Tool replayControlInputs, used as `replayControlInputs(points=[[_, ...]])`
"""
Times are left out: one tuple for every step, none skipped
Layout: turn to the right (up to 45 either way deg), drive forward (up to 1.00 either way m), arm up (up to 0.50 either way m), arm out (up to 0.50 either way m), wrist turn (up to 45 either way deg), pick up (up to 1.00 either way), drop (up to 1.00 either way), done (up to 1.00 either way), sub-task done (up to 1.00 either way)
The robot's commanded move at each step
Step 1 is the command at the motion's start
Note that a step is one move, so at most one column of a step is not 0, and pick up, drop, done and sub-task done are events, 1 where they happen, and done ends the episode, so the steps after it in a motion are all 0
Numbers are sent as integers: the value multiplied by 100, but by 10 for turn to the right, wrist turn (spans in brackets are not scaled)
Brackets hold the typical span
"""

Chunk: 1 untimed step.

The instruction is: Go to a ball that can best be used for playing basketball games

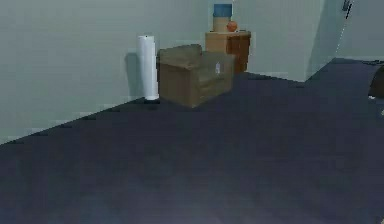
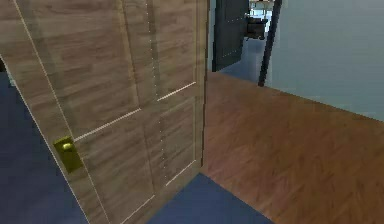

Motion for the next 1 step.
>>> replayControlInputs(points=[[210, 0, 0, 0, 0, 0, 0, 0, 0]])
